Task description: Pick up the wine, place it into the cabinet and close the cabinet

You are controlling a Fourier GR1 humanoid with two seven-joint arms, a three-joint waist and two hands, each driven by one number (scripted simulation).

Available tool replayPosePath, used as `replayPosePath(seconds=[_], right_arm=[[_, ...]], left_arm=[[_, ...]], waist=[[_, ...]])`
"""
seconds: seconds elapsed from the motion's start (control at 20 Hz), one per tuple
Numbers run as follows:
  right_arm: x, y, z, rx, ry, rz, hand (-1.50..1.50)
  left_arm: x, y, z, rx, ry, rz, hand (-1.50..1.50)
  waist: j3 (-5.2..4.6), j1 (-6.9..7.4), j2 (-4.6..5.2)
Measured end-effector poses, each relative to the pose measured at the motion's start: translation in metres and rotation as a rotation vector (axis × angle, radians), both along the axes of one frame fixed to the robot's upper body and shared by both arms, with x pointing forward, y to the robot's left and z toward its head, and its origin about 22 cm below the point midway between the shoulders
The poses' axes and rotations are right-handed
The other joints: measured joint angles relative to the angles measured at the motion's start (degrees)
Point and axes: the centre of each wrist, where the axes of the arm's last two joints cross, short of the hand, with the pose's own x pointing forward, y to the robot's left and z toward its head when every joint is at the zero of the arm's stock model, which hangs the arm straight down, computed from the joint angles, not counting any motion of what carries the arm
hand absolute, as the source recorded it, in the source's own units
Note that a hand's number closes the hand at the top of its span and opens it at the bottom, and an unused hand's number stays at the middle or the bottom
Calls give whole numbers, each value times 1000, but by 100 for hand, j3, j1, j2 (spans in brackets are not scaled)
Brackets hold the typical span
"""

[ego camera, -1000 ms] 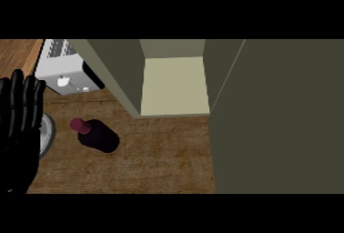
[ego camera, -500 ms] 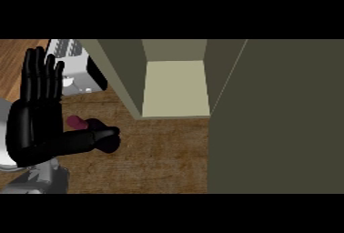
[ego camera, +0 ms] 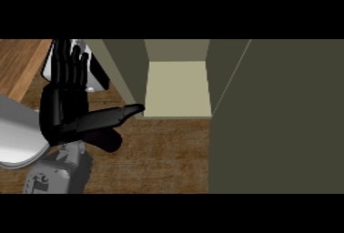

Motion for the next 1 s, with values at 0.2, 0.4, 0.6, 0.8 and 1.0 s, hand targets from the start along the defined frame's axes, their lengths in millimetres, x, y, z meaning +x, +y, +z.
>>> replayPosePath(seconds=[0.2, 0.4, 0.6, 0.8, 1.0], right_arm=[[-2, 4, 7, -2, 11, 4, -150], [-3, -4, 9, -9, 7, 4, -150], [-6, -2, 5, -11, 21, 6, -150], [-1, 0, 11, -13, 16, 11, -150], [1, -1, 14, -12, 17, 14, -150]], left_arm=[[1, -3, -1, -5, 4, 3, -150], [-1, -14, 2, -11, 9, 2, -150], [-3, -23, 2, -6, 7, 7, -150], [-6, -23, 0, -1, 9, 19, -150], [-12, -25, 2, 3, 22, 40, -150]], waist=[[1, 19, -1], [0, 24, -3], [1, 22, -5], [1, 33, -3], [-1, 38, -4]])
